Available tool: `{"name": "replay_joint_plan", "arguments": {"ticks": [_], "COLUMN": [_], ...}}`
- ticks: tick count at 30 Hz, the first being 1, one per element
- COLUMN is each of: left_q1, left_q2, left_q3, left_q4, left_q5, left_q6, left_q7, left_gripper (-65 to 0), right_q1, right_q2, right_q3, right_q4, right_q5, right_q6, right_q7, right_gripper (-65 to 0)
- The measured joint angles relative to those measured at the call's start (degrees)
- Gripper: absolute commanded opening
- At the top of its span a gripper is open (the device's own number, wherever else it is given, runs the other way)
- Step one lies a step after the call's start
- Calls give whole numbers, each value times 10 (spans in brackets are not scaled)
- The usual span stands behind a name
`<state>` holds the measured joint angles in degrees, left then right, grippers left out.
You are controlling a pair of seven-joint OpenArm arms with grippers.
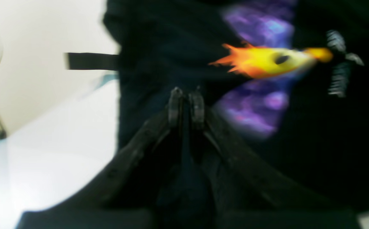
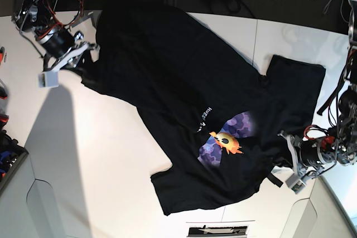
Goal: Layout the t-shirt on the table in an organized manner, then fold the t-shirt properly
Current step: 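Grasp the shirt shoulders with both grippers and pull them apart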
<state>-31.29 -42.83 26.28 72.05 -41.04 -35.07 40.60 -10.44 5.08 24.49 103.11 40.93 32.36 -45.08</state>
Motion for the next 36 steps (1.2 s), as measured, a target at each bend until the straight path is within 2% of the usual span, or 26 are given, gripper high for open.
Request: {"name": "replay_joint_plan", "arguments": {"ticks": [3, 6, 9, 14, 17, 19, 23, 27, 30, 36], "left_q1": [61, 124, 174, 223, 242, 255, 264, 264, 265, 266], "left_q2": [-5, 12, 35, 74, 75, 74, 75, 60, 35, 1], "left_q3": [0, 3, 3, 1, -2, -3, -3, -2, -2, -2], "left_q4": [80, 122, 122, 122, 124, 126, 128, 128, 128, 127], "left_q5": [13, 15, 43, 72, 80, 96, 120, 137, 145, 185], "left_q6": [0, -2, 0, -1, -1, -2, 14, 31, 33, 38], "left_q7": [1, -1, 4, -6, -17, -27, -41, -53, -55, -71], "left_gripper": [-611, -611, -611, -611, -611, -611, -611, -611, -611, -611], "right_q1": [51, 115, 166, 234, 256, 260, 259, 260, 261, 263], "right_q2": [-2, -16, -24, -30, -28, -27, -26, -9, 17, 77], "right_q3": [-3, -25, -77, -187, -239, -258, -261, -261, -262, -256], "right_q4": [-4, -24, -79, -219, -287, -316, -338, -338, -338, -337], "right_q5": [-11, -56, -104, -176, -219, -255, -288, -300, -307, -320], "right_q6": [0, -11, -14, -44, -65, -92, -97, -97, -124, -150], "right_q7": [6, 13, 18, 62, 104, 121, 141, 147, 151, 155], "right_gripper": [-650, -650, -650, -650, -650, -650, -650, -650, -650, -650]}}
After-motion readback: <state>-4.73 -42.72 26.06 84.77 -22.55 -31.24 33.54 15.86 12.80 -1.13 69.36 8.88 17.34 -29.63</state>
